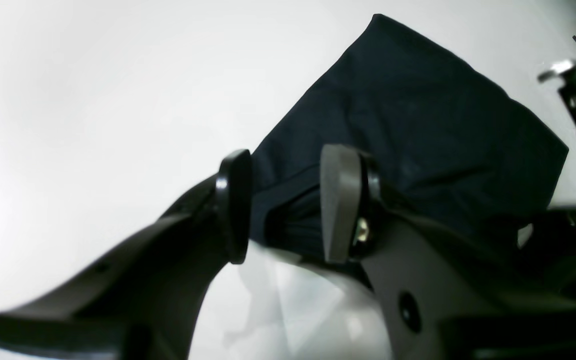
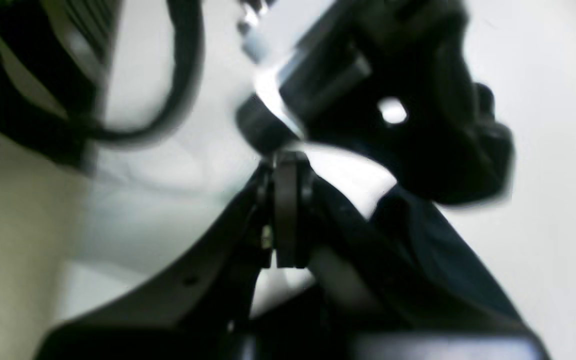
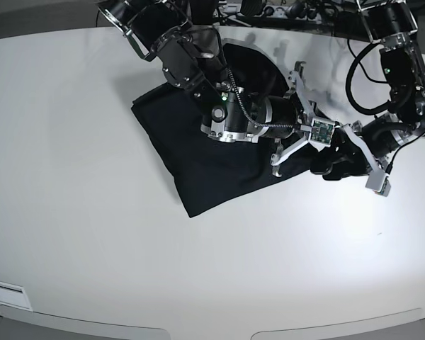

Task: Fold the T-shirt properly
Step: 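Release the left gripper and reposition it beside the bundle while right holds, then drag the shirt flat with the right gripper pulling its corner away from left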

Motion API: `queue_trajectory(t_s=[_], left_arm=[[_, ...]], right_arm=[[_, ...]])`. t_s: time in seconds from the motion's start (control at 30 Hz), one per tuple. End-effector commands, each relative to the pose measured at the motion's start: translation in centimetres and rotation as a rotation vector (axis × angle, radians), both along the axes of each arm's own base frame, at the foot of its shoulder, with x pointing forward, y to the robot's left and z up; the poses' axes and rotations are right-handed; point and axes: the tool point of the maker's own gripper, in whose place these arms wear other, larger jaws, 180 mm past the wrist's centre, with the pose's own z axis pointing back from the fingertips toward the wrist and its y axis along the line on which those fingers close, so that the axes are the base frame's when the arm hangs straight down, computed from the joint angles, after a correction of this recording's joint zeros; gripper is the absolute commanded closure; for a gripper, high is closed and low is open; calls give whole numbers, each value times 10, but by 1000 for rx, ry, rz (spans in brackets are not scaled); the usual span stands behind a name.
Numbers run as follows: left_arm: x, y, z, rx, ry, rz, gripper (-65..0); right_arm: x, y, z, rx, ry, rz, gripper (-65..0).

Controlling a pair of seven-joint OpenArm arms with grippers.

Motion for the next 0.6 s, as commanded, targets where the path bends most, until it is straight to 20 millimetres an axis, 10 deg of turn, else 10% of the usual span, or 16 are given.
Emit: queue_trajectory(t_s=[0.0,0.17,0.4,0.57], left_arm=[[6,0,17,-12,-63,-8,-250],[5,0,16,-7,-55,-11,-250],[-9,-8,28,-70,-33,-118,-240],[-31,-32,40,-157,4,-272,0]], right_arm=[[18,1,24,40,-59,-47,0],[54,-30,60,42,-170,-254,0],[68,-95,18,-82,-147,-358,0],[92,-147,13,-100,-173,-429,0]])
